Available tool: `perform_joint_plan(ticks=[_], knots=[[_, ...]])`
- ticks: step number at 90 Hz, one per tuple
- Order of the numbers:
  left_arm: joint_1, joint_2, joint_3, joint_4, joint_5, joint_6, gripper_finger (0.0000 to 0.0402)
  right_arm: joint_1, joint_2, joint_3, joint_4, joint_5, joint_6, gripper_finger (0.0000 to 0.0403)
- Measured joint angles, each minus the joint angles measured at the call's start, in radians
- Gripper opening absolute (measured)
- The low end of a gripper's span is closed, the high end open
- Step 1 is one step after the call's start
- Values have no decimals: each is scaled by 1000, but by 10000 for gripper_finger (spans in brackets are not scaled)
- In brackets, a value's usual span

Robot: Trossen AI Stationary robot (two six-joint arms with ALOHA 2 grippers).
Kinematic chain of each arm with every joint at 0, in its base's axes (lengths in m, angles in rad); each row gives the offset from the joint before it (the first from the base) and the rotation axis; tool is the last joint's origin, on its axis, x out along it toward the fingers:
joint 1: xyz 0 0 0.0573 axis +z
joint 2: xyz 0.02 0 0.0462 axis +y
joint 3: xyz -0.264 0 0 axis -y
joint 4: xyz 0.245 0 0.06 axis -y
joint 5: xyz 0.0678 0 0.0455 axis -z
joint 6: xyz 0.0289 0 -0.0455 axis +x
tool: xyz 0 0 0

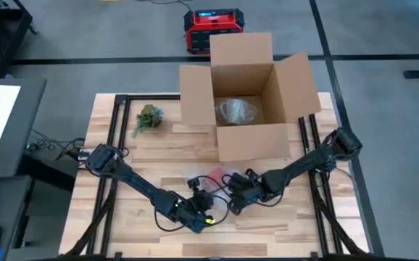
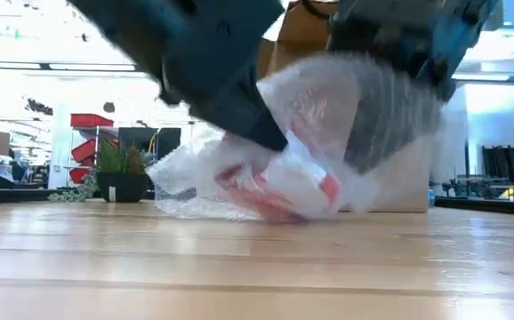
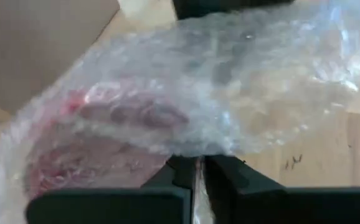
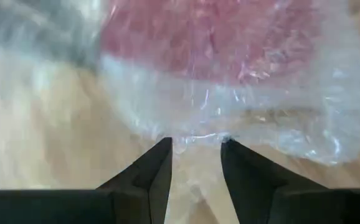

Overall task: Wrap mug
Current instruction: Wrap the red mug with the transparent bubble wrap

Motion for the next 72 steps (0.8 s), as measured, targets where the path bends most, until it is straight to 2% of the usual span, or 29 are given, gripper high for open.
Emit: perform_joint_plan(ticks=[15, 34, 50, 72], knots=[[-3, -4, 212, -338, 75, -54, 0, 62, -79, 4, -10, 2, 0, 127], [10, -3, 382, -508, 172, -1, 0, 150, -153, 5, -6, 7, 0, 127], [40, -2, 406, -505, 281, 19, 0, 198, -172, 5, -8, 7, -4, 127], [16, 15, 406, -457, 265, 15, 0, 208, -173, 5, -27, 7, -20, 127]])
